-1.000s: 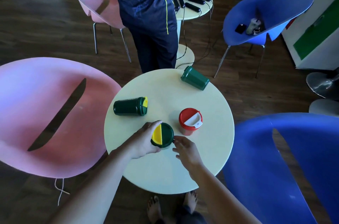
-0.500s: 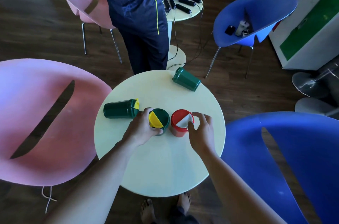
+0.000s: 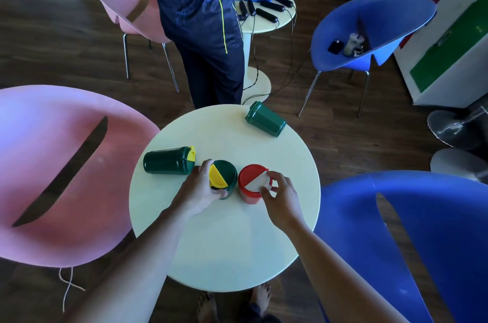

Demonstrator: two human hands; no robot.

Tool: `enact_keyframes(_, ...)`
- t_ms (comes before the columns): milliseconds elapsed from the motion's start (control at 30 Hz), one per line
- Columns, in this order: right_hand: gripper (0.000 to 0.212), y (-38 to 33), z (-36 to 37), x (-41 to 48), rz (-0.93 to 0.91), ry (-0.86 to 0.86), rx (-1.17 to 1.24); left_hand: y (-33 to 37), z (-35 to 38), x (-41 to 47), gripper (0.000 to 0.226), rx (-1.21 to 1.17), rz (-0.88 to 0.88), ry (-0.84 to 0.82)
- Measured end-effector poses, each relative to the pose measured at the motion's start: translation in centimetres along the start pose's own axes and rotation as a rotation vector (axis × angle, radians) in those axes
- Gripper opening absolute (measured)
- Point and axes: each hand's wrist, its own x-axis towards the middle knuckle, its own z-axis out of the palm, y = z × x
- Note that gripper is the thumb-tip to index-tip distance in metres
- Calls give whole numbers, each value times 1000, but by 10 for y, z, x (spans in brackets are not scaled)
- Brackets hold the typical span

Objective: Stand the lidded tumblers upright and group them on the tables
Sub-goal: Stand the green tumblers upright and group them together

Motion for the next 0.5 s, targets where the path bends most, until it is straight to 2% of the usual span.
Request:
enact_keyframes(233, 38, -8, -13, 14, -16, -18, -11, 3, -9, 0, 96, 45, -15, -72)
enact_keyframes(500, 30, -43, -17, 43, -115, -20, -64, -1, -38, -1, 94, 11, -25, -13)
